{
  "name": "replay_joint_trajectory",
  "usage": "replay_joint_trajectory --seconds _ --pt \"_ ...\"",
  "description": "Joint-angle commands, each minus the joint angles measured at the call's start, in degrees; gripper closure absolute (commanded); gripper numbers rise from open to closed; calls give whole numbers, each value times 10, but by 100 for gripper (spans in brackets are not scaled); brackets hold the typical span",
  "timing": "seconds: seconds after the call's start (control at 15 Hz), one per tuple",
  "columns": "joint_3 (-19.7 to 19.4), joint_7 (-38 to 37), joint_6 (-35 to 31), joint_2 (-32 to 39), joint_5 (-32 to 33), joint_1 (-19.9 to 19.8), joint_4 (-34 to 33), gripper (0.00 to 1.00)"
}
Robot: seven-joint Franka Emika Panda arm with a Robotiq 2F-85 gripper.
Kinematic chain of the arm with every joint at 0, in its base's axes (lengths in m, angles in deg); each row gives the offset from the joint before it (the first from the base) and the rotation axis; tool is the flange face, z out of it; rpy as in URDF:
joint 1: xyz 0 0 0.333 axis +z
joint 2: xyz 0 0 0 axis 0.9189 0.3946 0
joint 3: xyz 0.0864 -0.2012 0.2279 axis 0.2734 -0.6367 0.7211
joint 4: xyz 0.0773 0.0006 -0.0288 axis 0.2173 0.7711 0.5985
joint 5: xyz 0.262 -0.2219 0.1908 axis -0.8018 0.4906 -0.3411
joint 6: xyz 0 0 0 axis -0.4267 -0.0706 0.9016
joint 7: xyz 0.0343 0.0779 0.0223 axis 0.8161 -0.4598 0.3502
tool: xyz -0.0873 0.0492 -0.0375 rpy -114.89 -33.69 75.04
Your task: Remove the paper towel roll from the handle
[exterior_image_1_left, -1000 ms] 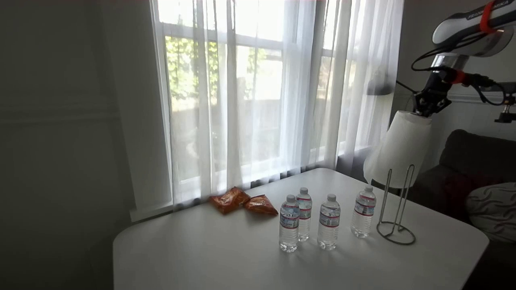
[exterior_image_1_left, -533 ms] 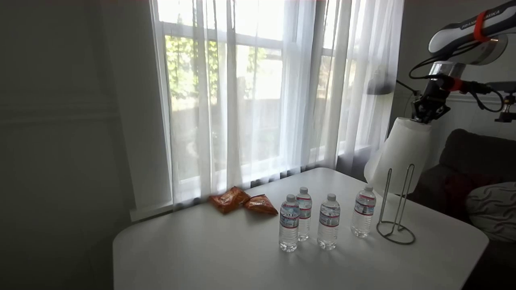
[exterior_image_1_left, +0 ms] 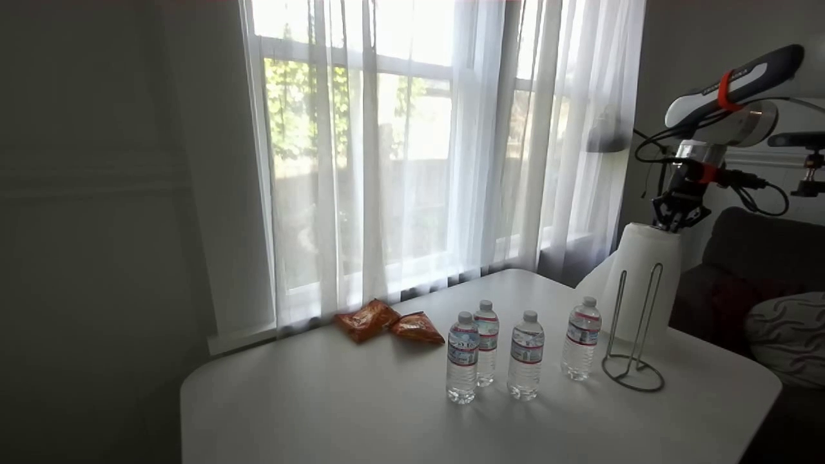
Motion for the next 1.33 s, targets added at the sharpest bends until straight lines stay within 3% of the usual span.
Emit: replay_joint_trajectory --seconds 0.0,0.33,0.4,0.6,1.0,1.27 --pt "11 0 -20 29 -13 -15 -12 97" --pt "19 -5 -37 37 -17 -17 -4 97" --pt "18 -12 -40 37 -16 -17 -5 61" --pt "19 -12 -43 26 -16 -15 -1 48" --pt "28 -15 -48 -7 -7 -6 13 5" --pt "32 -41 -34 -33 14 2 14 0"
